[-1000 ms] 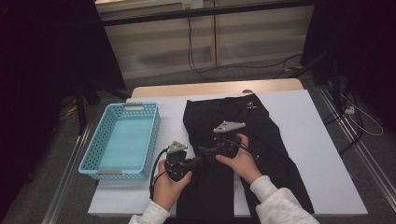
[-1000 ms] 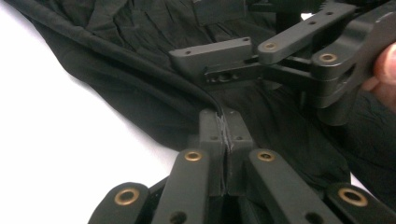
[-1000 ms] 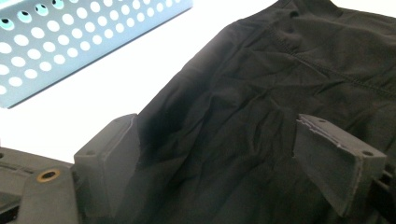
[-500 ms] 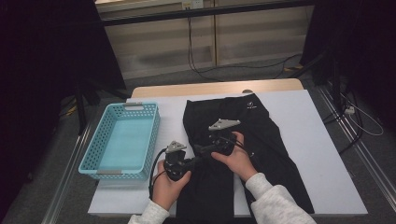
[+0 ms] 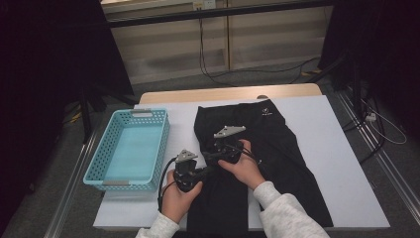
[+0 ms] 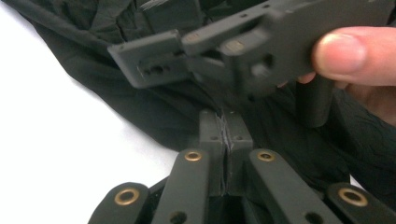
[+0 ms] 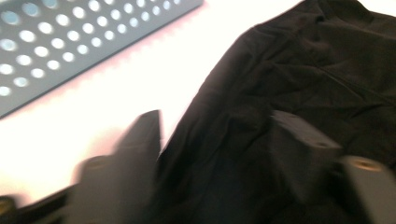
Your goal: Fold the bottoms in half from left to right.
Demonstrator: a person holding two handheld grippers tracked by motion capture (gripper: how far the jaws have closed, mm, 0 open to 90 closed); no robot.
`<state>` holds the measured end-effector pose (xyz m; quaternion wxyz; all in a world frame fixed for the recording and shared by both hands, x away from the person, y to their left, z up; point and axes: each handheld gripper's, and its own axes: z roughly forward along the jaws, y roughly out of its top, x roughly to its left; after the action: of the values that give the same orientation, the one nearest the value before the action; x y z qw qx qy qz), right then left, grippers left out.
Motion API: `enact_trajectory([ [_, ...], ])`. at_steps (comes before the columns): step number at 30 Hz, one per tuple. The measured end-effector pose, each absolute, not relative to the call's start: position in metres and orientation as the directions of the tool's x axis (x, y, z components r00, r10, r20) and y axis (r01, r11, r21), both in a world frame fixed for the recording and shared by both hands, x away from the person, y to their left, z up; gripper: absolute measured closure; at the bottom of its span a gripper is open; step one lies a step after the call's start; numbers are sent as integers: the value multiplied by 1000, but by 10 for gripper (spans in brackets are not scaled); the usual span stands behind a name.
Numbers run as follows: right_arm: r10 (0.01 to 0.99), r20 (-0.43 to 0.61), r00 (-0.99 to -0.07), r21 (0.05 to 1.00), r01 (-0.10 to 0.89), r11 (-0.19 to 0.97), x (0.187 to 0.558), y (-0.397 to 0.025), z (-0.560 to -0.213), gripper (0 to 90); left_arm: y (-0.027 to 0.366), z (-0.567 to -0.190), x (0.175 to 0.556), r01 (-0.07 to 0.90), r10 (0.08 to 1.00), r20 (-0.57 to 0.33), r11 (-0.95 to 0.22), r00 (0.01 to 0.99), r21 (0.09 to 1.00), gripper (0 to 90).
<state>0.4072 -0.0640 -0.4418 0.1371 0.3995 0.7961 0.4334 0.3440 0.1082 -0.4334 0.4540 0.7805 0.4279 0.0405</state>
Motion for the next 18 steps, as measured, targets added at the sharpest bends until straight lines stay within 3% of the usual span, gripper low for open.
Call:
enact_trajectory([
  [4,744,162,-648,796,532,290,410,-64,-443,632,109,-433,344,629,704,-325,-221,632,745,887],
  [7,740,165,-652,788,538,299,411,-63,-444,695,109,-433,344,625,701,-324,-220,635,749,887],
  [13,733,167,-660,776,546,315,418,-56,-448,727,110,-432,344,624,704,-323,-215,633,751,887],
  [18,720,192,-667,766,561,315,422,-50,-450,865,111,-432,344,623,702,-327,-209,632,754,887],
])
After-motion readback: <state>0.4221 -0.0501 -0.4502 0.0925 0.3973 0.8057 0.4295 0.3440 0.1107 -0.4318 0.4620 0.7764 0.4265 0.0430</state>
